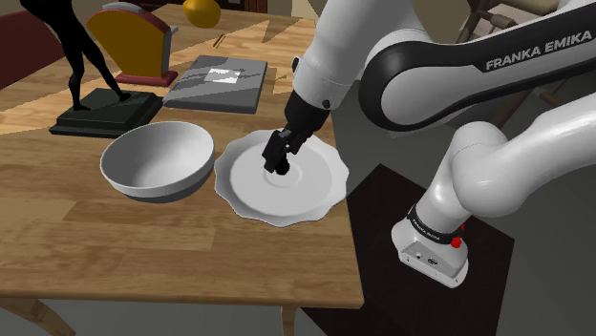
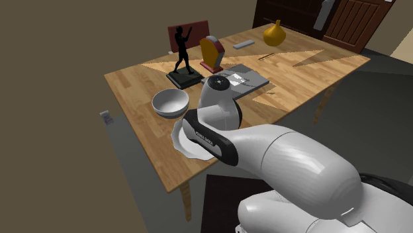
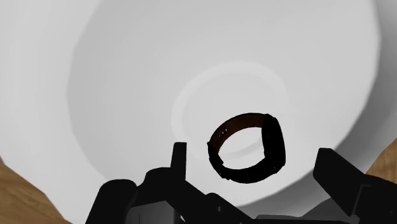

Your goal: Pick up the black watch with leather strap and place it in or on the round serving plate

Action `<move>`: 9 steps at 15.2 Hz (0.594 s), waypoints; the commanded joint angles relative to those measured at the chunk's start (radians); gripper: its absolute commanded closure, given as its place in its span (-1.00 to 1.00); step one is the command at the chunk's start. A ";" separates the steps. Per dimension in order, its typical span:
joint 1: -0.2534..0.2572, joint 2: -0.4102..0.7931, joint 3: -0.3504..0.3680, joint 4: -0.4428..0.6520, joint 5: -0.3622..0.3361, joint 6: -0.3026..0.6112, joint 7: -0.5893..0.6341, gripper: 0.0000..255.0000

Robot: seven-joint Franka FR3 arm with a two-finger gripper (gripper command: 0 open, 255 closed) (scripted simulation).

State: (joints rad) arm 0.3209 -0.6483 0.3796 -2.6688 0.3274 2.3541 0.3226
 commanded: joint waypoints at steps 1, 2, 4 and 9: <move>0.000 0.000 0.000 0.000 0.000 0.000 0.000 -1.00; 0.000 0.000 0.000 0.000 0.000 0.000 0.000 -1.00; 0.002 -0.054 -0.021 0.029 -0.010 -0.084 0.002 -1.00; 0.002 -0.095 -0.039 0.060 -0.020 -0.156 0.003 -1.00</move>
State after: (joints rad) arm 0.3233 -0.7402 0.3420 -2.6103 0.3084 2.2033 0.3266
